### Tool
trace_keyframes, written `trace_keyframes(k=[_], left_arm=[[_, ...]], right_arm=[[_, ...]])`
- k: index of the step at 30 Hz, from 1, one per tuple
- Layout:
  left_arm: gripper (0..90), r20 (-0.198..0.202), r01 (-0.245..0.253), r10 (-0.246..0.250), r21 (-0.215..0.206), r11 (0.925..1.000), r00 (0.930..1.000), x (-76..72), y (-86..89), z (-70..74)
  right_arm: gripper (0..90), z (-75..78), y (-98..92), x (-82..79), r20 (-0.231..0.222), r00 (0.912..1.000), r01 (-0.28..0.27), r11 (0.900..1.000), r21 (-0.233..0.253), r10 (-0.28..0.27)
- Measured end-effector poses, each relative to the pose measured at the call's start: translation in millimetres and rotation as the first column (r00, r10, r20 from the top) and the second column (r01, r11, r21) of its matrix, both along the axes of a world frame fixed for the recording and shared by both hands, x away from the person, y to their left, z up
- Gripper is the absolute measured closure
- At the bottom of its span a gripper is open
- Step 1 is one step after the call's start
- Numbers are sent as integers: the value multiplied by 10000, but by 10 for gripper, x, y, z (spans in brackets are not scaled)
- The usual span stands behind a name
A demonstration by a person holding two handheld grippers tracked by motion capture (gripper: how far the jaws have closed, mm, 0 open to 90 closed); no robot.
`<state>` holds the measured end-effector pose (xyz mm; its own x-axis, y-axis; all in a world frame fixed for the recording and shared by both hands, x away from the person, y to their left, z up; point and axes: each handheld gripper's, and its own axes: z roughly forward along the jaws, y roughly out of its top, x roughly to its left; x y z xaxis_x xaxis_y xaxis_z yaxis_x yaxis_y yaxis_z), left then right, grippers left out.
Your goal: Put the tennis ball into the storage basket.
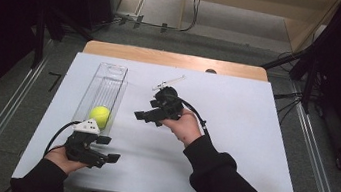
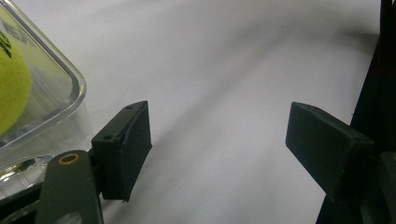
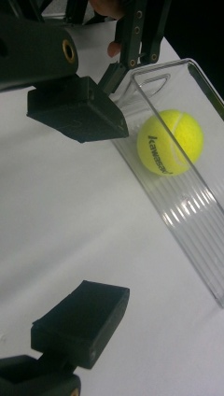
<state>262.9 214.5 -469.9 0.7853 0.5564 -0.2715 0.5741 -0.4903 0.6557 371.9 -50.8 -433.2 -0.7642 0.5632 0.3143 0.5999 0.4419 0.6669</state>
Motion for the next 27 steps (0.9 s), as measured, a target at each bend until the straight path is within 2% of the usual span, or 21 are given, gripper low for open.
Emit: trace_keyframes(k=[3,9,14,22,27], left_arm=[[230,-19,-2,2,-38,10000,10000,0,-2,-4],[230,-40,7,-7,-32,10000,10000,3,-2,-8],[230,-37,14,-14,-32,10000,10000,2,-2,-6],[230,-16,42,-42,17,10000,10000,1,-8,-3],[230,-19,49,-49,10,10000,10000,0,-9,-2]], right_arm=[[186,-5,-59,-10,-35,10000,66,9999,-100,-67],[195,-17,-182,-38,0,9999,126,9999,-6,-126],[197,-42,-255,-72,-145,9997,194,9998,86,-192],[198,-48,-395,-135,-54,9994,336,9992,201,-335],[198,-49,-463,-177,56,9996,258,9996,85,-259]])
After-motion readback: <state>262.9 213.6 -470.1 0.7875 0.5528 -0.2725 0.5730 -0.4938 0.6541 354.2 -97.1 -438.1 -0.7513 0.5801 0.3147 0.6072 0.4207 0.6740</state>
